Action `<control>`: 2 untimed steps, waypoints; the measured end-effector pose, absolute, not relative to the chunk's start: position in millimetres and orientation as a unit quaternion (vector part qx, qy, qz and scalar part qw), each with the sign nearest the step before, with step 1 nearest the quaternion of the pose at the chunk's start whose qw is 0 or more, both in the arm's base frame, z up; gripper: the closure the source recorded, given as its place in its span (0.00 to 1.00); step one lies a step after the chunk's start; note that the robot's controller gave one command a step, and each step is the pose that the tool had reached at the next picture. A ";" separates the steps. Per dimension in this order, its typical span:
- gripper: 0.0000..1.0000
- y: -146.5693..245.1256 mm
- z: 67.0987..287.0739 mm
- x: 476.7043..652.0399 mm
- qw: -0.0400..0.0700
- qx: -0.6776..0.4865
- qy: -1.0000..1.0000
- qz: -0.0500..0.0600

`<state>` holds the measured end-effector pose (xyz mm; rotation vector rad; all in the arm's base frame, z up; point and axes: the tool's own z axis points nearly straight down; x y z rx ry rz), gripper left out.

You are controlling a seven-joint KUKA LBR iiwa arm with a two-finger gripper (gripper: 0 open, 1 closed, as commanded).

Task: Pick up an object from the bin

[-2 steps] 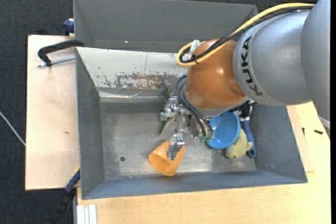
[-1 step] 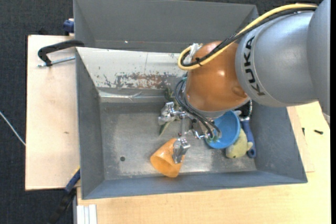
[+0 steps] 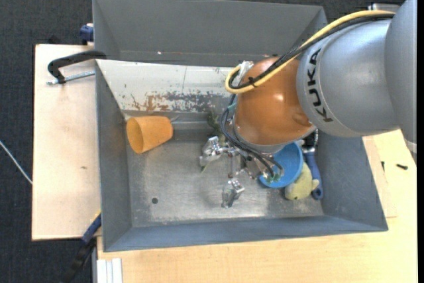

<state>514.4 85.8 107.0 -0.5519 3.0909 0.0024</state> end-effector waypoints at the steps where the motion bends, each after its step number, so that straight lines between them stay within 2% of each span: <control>1: 0.00 -12.1 179.2 504.4 0.005 -0.192 0.981 -0.002; 2: 0.00 -58.9 107.3 518.0 -0.001 -0.429 0.903 0.001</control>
Offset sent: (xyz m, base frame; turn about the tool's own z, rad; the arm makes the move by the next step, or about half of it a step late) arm -0.0120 -0.0928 0.0680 -0.0423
